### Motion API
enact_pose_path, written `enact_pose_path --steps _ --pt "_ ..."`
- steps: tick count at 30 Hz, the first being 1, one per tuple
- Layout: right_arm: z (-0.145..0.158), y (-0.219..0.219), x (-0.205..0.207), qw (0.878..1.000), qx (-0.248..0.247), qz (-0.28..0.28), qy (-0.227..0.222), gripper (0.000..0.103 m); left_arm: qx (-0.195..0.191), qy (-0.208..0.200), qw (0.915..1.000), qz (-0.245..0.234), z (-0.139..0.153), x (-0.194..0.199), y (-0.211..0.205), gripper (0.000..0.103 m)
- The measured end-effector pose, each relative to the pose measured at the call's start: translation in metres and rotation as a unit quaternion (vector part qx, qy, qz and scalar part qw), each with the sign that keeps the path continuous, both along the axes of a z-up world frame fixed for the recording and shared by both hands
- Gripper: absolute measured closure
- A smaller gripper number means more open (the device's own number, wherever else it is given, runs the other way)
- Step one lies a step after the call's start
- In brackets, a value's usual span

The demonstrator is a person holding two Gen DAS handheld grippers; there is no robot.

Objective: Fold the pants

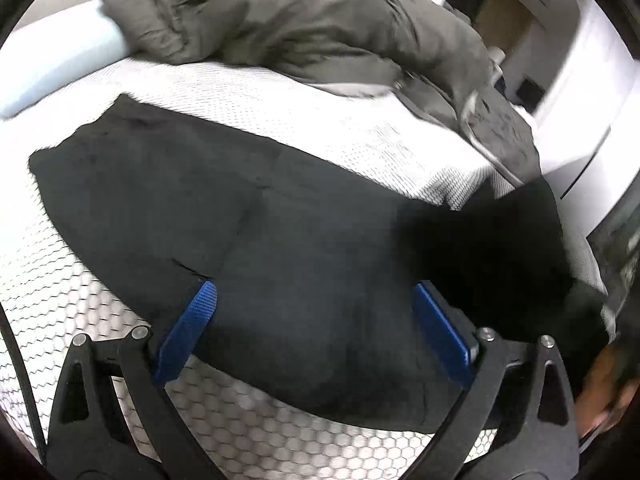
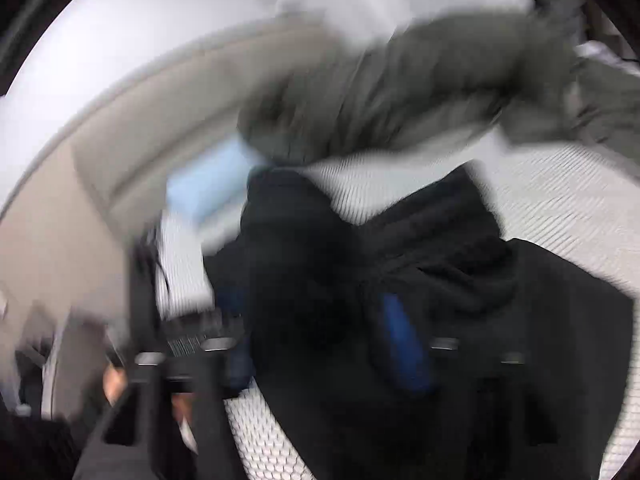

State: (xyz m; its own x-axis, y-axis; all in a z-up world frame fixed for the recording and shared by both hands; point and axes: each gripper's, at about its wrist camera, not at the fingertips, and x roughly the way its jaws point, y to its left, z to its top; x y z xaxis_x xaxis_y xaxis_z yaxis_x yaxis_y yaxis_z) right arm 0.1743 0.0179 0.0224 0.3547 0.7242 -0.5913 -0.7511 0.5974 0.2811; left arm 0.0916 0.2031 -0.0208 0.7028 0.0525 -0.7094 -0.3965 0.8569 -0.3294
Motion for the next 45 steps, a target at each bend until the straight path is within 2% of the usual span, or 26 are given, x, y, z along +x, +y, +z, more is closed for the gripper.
enact_pose_path --steps 2,4,7,10,13,15,18,20,22,24,27,29,34,38,43,45 --pt "-0.022 0.006 0.004 0.998 -0.036 0.017 0.042 0.036 -0.005 -0.004 1.0 0.001 0.001 -0.002 0.007 0.007" --pt "-0.024 -0.009 0.007 0.998 -0.037 0.016 0.055 0.036 -0.004 -0.004 0.9999 -0.016 0.003 0.0 0.003 0.007" --pt "-0.018 -0.054 0.003 0.998 -0.027 -0.027 0.046 0.029 0.005 -0.002 0.9989 -0.046 0.004 0.006 -0.013 0.007" --pt "-0.025 -0.103 -0.018 0.994 -0.045 -0.091 0.042 0.028 0.038 0.034 0.9954 -0.081 -0.005 0.017 -0.037 0.008" --pt "-0.04 -0.155 -0.027 0.985 -0.049 -0.149 0.066 0.028 0.074 0.062 0.9909 -0.094 -0.013 0.019 -0.051 0.01" --pt "-0.046 -0.173 -0.036 0.982 -0.059 -0.161 0.078 0.028 0.084 0.063 0.9901 -0.094 -0.013 0.018 -0.055 0.01" --pt "-0.053 -0.192 -0.054 0.984 -0.06 -0.154 0.068 0.028 0.072 0.056 0.9928 -0.078 -0.01 0.019 -0.057 0.01" --pt "-0.049 -0.19 -0.061 0.987 -0.054 -0.139 0.056 0.028 0.075 0.043 0.994 -0.067 -0.002 0.016 -0.06 0.01" --pt "-0.05 -0.19 -0.063 0.989 -0.057 -0.125 0.057 0.028 0.075 0.022 0.9936 -0.081 0.009 0.015 -0.073 0.01" --pt "-0.059 -0.184 -0.066 0.988 -0.082 -0.116 0.056 0.028 0.082 0.007 0.9915 -0.101 0.014 0.017 -0.087 0.009" --pt "-0.075 -0.172 -0.073 0.983 -0.148 -0.102 0.033 0.029 0.122 0.003 0.9879 -0.096 0.02 0.021 -0.105 0.009" --pt "-0.073 -0.172 -0.079 0.983 -0.152 -0.098 0.021 0.028 0.14 -0.001 0.9847 -0.104 0.024 0.022 -0.115 0.009" --pt "-0.071 -0.188 -0.089 0.986 -0.105 -0.129 0.023 0.029 0.152 -0.02 0.9824 -0.106 0.034 0.021 -0.126 0.009" --pt "-0.07 -0.183 -0.1 0.987 -0.096 -0.132 0.008 0.041 0.152 -0.024 0.9833 -0.098 0.035 0.017 -0.126 0.009" --pt "-0.06 -0.178 -0.12 0.992 -0.066 -0.103 -0.016 0.055 0.113 -0.051 0.9869 -0.103 0.043 0.01 -0.123 0.009" --pt "-0.059 -0.168 -0.125 0.994 -0.071 -0.083 -0.029 0.056 0.096 -0.062 0.9863 -0.119 0.045 0.008 -0.128 0.009"
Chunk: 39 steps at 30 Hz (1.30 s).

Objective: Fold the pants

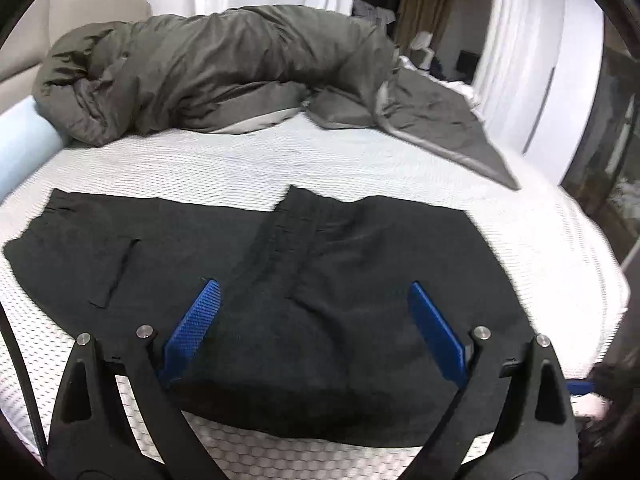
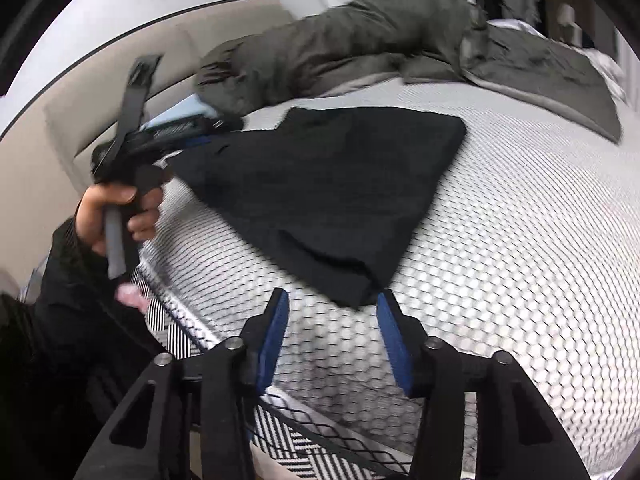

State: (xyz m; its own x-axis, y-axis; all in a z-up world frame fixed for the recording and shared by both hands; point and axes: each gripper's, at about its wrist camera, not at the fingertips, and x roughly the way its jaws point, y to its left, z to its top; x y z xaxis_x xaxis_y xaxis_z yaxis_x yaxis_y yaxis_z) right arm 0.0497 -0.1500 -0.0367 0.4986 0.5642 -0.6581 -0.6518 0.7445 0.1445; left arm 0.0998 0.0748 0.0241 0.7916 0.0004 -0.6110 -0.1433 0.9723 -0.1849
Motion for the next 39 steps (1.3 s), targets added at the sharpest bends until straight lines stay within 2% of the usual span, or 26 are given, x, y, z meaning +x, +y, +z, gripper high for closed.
enact_pose_path --steps 2,4,6,7,8,10,11,13,17,20,24,28,31,32,35,36,37,39 --pt "-0.003 0.01 0.001 1.0 -0.012 0.005 -0.001 0.056 -0.015 0.003 0.9996 -0.026 -0.001 0.002 -0.009 0.009" --pt "-0.009 0.017 0.007 0.999 -0.038 -0.014 -0.004 0.056 -0.033 0.022 0.9966 -0.072 -0.009 0.007 -0.023 0.009" --pt "-0.017 0.024 0.015 0.997 -0.066 -0.027 -0.009 0.057 -0.029 0.044 0.9928 -0.107 -0.019 0.013 -0.041 0.009" --pt "-0.019 0.025 0.016 0.997 -0.069 -0.029 -0.01 0.061 -0.017 0.051 0.9917 -0.116 -0.023 0.015 -0.049 0.009" --pt "-0.02 0.027 0.017 0.997 -0.073 -0.026 -0.015 0.074 -0.002 0.058 0.9907 -0.123 -0.028 0.017 -0.056 0.009" --pt "-0.02 0.024 0.017 0.997 -0.069 -0.031 -0.017 0.092 0.025 0.07 0.9884 -0.132 -0.036 0.021 -0.069 0.009" --pt "-0.018 0.019 0.019 0.998 -0.053 -0.032 -0.01 0.097 0.031 0.073 0.9878 -0.134 -0.039 0.022 -0.072 0.009" --pt "-0.014 0.012 0.014 0.999 -0.039 -0.027 -0.014 0.1 0.033 0.076 0.987 -0.138 -0.041 0.023 -0.077 0.009" --pt "-0.011 0.007 -0.005 0.999 -0.037 0.001 -0.028 0.101 0.025 0.071 0.9876 -0.138 -0.04 0.025 -0.081 0.009" --pt "-0.018 0.006 -0.015 0.999 -0.041 0.022 -0.011 0.103 0.018 0.067 0.9879 -0.139 -0.036 0.029 -0.084 0.009" --pt "-0.026 0.01 -0.028 0.997 -0.055 0.042 -0.015 0.102 0.014 0.067 0.9859 -0.153 -0.031 0.028 -0.091 0.009" --pt "-0.019 0.004 -0.027 0.998 -0.043 0.004 -0.04 0.087 0.032 0.056 0.982 -0.178 -0.028 0.022 -0.103 0.009" --pt "-0.012 0.003 -0.022 0.998 -0.025 -0.011 -0.048 0.069 0.036 0.064 0.9814 -0.177 -0.032 0.021 -0.104 0.009" --pt "-0.012 0.005 -0.02 0.998 -0.023 -0.013 -0.051 0.066 0.034 0.067 0.9817 -0.175 -0.033 0.022 -0.103 0.009" --pt "-0.014 0.016 -0.013 0.997 -0.03 -0.023 -0.068 0.068 0.033 0.071 0.9819 -0.173 -0.037 0.022 -0.1 0.009" --pt "-0.014 0.018 -0.009 0.996 -0.03 -0.033 -0.073 0.074 0.035 0.072 0.9818 -0.172 -0.038 0.023 -0.1 0.009" --pt "-0.015 0.022 -0.004 0.996 -0.033 -0.04 -0.071 0.094 0.035 0.073 0.9817 -0.172 -0.039 0.024 -0.1 0.009" --pt "-0.014 0.024 -0.003 0.996 -0.031 -0.041 -0.068 0.099 0.036 0.076 0.9819 -0.17 -0.041 0.025 -0.098 0.009"
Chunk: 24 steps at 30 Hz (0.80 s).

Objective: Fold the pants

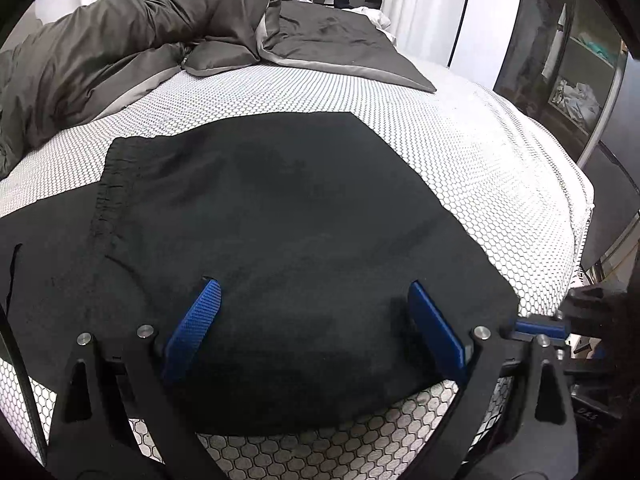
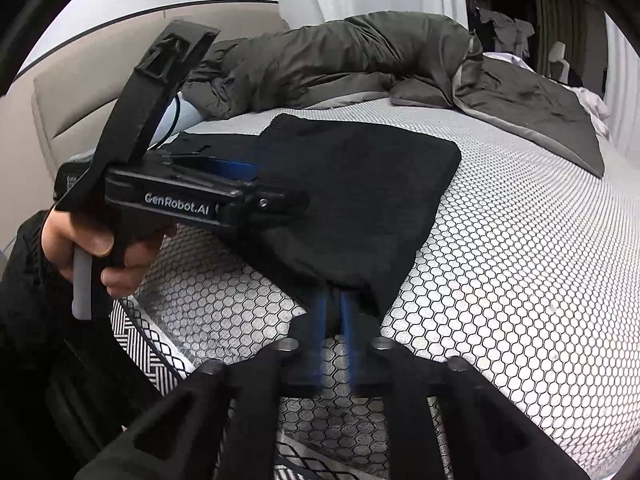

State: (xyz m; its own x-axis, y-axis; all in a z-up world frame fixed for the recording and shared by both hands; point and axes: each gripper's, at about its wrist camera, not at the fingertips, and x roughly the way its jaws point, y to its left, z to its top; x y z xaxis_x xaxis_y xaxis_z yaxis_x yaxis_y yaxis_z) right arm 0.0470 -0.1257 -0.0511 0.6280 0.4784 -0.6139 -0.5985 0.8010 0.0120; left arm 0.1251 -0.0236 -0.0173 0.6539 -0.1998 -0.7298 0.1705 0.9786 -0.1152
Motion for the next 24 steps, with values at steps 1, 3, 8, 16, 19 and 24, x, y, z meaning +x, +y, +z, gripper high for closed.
enact_pose_path --steps 1,3,8,16,19,24 --pt "0.001 -0.001 -0.004 1.0 -0.002 0.007 -0.005 0.1 0.001 0.001 1.0 0.002 -0.001 0.001 0.001 0.009" --pt "0.002 -0.006 -0.016 0.999 -0.007 0.03 -0.006 0.1 0.002 0.003 1.0 0.007 -0.003 0.002 0.004 0.009" --pt "-0.012 0.001 -0.034 0.993 -0.03 0.112 0.029 0.102 -0.011 0.002 0.9998 0.017 0.001 0.002 0.009 0.009" --pt "0.011 -0.044 -0.009 0.998 0.056 0.018 0.024 0.065 0.001 0.002 0.9976 -0.069 -0.006 -0.023 -0.045 0.009" --pt "0.008 -0.063 0.019 0.992 0.099 -0.04 0.065 0.065 0.066 0.027 0.9952 -0.067 -0.029 -0.023 -0.063 0.006" --pt "-0.008 -0.056 0.071 0.976 0.141 -0.029 0.162 0.065 0.054 0.031 0.9961 -0.062 -0.033 -0.026 -0.059 0.003"
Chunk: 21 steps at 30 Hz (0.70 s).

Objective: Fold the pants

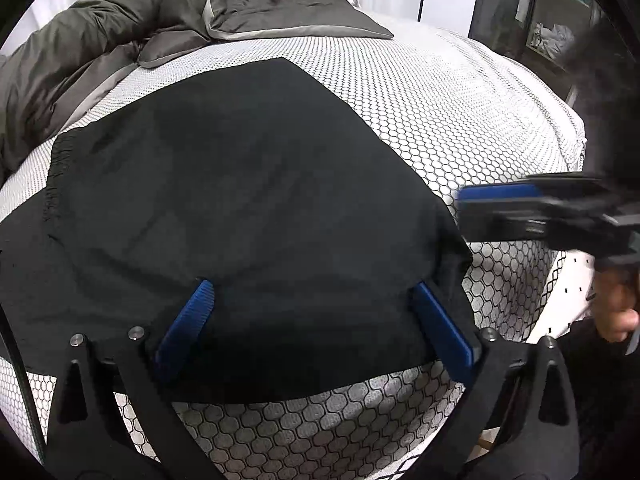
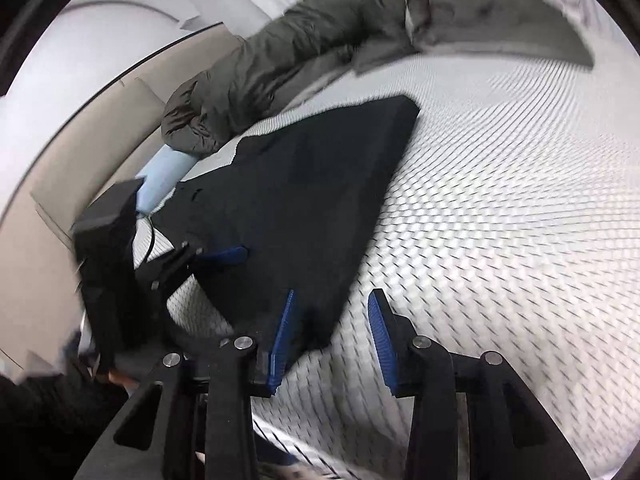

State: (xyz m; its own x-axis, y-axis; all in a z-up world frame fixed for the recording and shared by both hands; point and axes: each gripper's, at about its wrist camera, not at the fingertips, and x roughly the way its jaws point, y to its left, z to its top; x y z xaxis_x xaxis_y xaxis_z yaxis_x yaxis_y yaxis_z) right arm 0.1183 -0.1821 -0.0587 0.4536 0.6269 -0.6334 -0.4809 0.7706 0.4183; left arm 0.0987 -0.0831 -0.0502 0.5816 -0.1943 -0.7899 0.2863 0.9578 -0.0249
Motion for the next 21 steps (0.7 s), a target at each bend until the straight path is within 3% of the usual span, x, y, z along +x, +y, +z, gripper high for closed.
enact_pose_path --steps 3,5,8,14,21 --pt "-0.015 0.017 0.033 0.998 0.023 0.012 0.063 0.065 0.008 -0.002 1.0 0.003 -0.005 -0.002 -0.003 0.002" --pt "-0.013 0.033 0.05 0.997 0.02 0.016 0.072 0.066 0.009 0.0 1.0 0.004 -0.006 -0.002 -0.003 0.002" --pt "-0.008 0.042 0.072 0.997 0.005 0.006 0.072 0.079 0.005 0.01 0.9999 0.0 -0.007 0.0 0.0 0.002" --pt "-0.008 0.038 0.141 0.993 0.04 -0.026 0.105 0.081 0.003 0.019 0.9997 -0.014 -0.009 0.002 0.002 0.002" --pt "0.01 0.06 0.22 0.998 -0.016 -0.046 0.043 0.085 0.003 0.017 0.9995 -0.025 -0.01 -0.002 0.004 0.002"
